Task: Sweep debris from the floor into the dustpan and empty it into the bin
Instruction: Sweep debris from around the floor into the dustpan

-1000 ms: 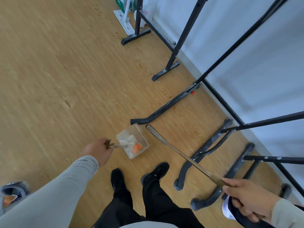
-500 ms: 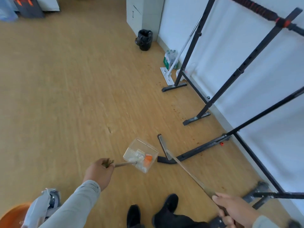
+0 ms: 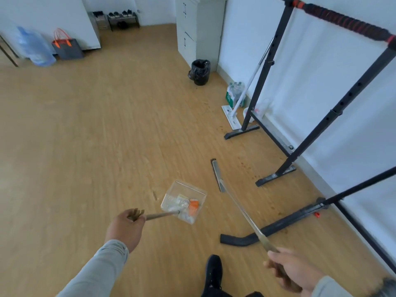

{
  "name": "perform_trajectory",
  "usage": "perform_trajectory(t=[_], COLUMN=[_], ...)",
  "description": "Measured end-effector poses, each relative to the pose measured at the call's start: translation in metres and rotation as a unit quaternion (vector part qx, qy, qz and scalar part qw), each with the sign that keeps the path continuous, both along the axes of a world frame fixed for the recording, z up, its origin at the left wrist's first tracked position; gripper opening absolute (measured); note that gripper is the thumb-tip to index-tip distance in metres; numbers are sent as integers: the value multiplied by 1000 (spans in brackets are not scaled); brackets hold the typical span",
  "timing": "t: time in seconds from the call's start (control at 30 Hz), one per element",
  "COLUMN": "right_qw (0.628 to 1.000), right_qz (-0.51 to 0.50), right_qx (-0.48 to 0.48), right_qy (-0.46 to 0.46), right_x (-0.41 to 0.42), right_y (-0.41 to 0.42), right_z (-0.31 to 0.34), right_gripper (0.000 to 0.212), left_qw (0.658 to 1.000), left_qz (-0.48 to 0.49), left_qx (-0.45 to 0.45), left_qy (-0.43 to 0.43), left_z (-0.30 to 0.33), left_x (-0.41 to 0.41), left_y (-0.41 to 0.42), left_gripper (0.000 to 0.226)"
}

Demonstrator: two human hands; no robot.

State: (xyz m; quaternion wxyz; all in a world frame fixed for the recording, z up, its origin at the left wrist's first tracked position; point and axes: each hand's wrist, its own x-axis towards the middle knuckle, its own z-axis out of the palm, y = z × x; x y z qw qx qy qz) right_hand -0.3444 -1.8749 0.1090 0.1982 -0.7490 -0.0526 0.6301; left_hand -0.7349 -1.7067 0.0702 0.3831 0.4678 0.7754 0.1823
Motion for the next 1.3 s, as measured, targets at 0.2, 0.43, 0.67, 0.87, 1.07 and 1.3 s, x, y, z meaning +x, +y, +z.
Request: perform_trajectory(t=[0.2, 0.43, 0.67, 0.87, 1.07, 1.3], right_qw=[995, 998, 999, 998, 995, 997], right_qz=[77, 59, 3, -36, -50, -27], right_qx=[25, 13, 12, 25, 48, 11], right_qy=[-51, -27, -31, -47, -74, -75], right_x=[24, 11, -29, -73, -101, -93], right_y=[100, 186, 272, 337, 384, 444], right_z=[-3, -8, -4, 10, 25, 25], right_gripper=[13, 23, 25, 19, 11, 10], left_qw=[1000, 998, 999, 999, 998, 998], left_qz=[23, 53, 37, 1, -30, -28], left_qx=[16, 26, 22, 36, 41, 40], left_qy=[-13, -33, -25, -27, -37, -38], left_z=[18, 21, 19, 18, 28, 25], left_x=[24, 32, 10, -26, -50, -49], left_y=[52, 109, 193, 270, 328, 392], left_gripper=[27, 26, 25, 24, 20, 17])
